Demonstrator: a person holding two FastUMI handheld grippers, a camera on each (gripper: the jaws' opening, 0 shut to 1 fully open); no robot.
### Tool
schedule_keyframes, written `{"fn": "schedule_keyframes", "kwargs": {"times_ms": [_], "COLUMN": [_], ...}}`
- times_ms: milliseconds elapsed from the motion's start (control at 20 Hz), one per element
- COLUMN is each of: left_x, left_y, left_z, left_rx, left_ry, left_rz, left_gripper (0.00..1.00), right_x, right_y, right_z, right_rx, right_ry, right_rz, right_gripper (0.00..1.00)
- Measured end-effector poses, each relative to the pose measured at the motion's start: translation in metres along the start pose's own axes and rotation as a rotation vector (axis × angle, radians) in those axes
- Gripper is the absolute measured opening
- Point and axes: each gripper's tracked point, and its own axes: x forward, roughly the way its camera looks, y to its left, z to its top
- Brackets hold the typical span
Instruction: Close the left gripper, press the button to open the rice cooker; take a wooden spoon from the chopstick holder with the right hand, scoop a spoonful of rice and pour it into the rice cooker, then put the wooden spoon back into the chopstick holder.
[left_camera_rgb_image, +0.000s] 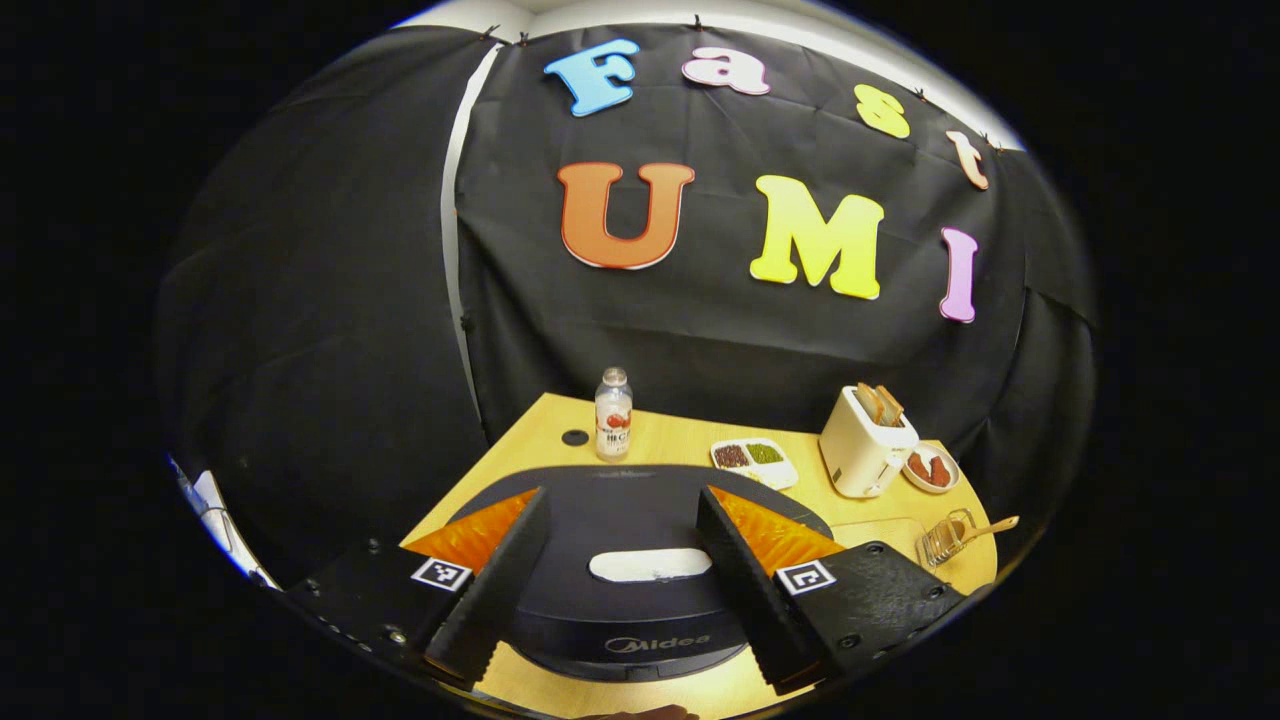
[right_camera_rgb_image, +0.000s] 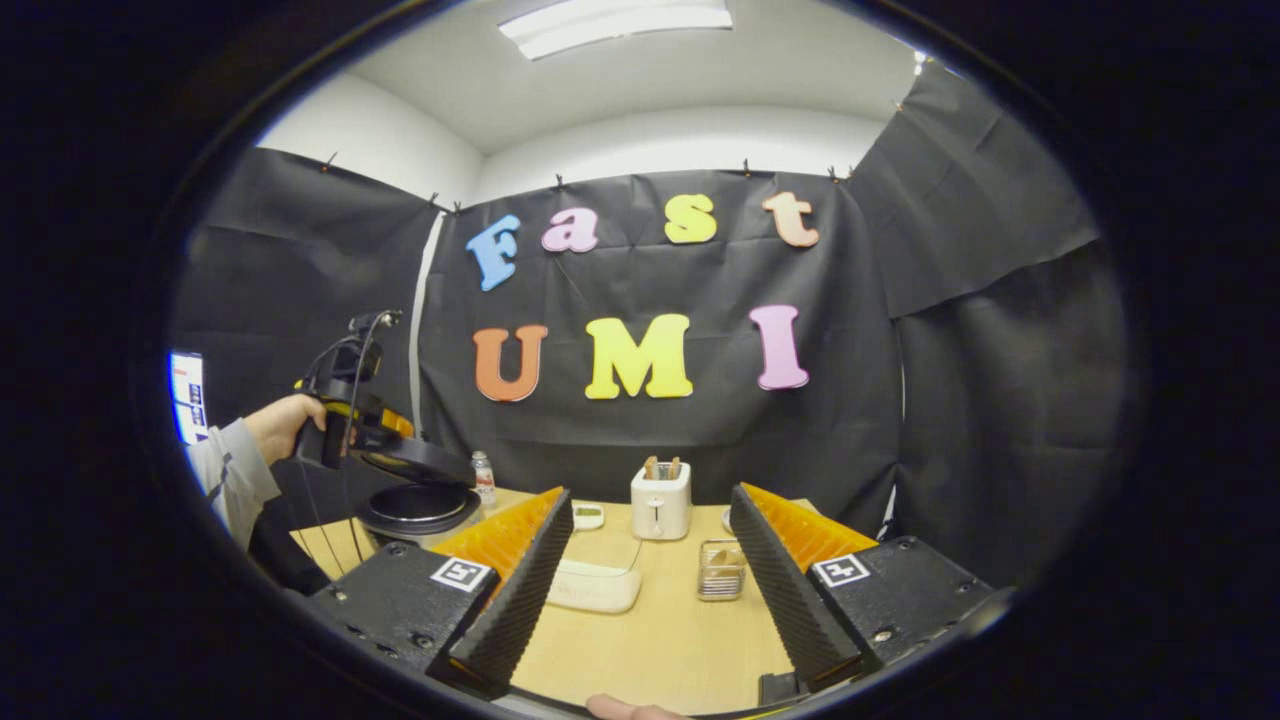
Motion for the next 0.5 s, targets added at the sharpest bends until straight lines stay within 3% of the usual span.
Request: {"fn": "schedule_keyframes", "kwargs": {"times_ms": [150,450,500], "left_x": [-0.003,-0.006,-0.008], "left_y": [0.001,-0.002,-0.002], "left_z": [-0.026,-0.071,-0.078], "left_rx": [0.047,0.038,0.038], "left_ry": [0.024,0.123,0.138], "left_rz": [0.012,0.020,0.022], "left_gripper": [0.96,0.96,0.96], "right_x": [-0.008,-0.010,-0.010], "right_y": [0.008,0.023,0.022], "right_z": [0.003,0.002,0.003], "right_rx": [0.000,0.010,0.003], "right_ry": [-0.017,-0.019,-0.025], "right_rz": [0.014,0.034,0.031], "right_gripper": [1.00,1.00,0.94]}}
